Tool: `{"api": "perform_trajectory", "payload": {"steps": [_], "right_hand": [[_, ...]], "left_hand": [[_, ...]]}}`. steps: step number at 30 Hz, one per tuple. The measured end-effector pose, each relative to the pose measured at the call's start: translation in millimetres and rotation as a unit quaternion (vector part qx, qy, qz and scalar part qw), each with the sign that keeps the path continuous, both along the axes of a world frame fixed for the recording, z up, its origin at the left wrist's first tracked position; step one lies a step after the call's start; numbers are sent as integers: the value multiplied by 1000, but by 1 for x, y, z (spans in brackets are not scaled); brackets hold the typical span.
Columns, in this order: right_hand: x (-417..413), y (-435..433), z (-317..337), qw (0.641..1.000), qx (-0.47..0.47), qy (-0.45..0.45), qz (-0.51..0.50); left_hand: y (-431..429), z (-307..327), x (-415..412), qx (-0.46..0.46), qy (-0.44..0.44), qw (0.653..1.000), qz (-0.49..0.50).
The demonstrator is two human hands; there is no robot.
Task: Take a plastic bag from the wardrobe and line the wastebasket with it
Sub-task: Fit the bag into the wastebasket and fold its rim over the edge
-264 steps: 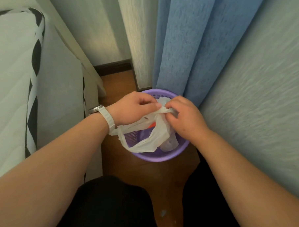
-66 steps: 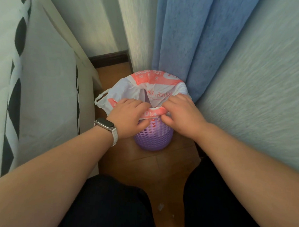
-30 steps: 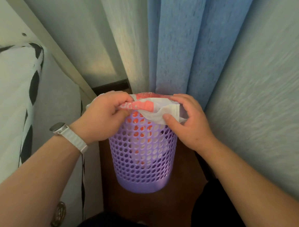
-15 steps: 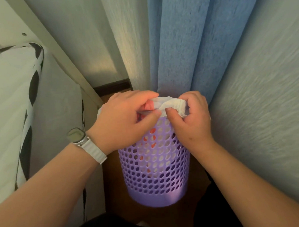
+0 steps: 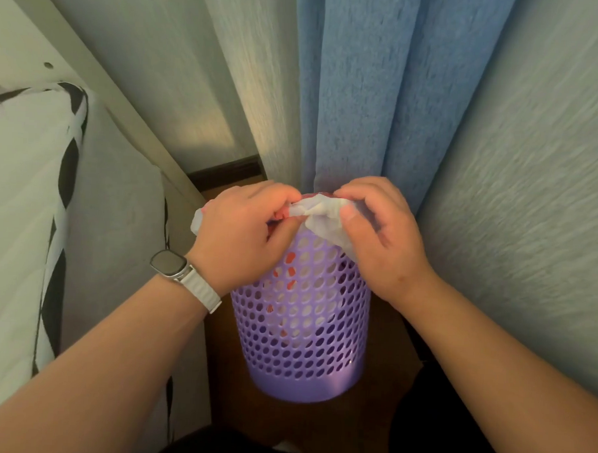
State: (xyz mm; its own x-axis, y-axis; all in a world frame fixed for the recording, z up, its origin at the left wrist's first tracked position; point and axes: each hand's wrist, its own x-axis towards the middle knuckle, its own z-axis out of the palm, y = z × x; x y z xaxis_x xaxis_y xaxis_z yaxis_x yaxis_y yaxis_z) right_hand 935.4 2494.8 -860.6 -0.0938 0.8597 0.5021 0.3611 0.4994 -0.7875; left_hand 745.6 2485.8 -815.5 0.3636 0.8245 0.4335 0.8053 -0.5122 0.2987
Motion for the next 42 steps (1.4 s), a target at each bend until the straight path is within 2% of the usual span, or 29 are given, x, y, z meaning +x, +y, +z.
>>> {"api": "perform_trajectory", "payload": {"steps": [2,6,11,19,22,25,28,33,42], "right_hand": [[-1,3,-2,999,-26,23,-9],[0,6,-12,998,-53,-12,-13],[4,5,-14,997,-58,-38,16],[2,2,-9,995,14,-79,-54],[0,-1,-5,990,49,-94,-98],[-3,-3,-1,990,34,-88,-106],[-2,-3,-1,996,10,-65,-64],[5,1,-4,998,22,-39,-37],[5,0,-3,992,41,-25,-121]], "left_hand": [[0,-3,-1,1,10,1000,-12],[0,-5,0,22,34,999,-32],[2,-1,-4,1,14,1000,-1],[-4,3,6,-28,-49,998,-3],[-5,6,13,-6,-32,999,-7],[-4,6,14,6,-23,1000,2],[-1,3,7,-4,-18,1000,24],[3,4,-4,23,-12,999,40],[-3,-3,7,58,-37,997,29]]}}
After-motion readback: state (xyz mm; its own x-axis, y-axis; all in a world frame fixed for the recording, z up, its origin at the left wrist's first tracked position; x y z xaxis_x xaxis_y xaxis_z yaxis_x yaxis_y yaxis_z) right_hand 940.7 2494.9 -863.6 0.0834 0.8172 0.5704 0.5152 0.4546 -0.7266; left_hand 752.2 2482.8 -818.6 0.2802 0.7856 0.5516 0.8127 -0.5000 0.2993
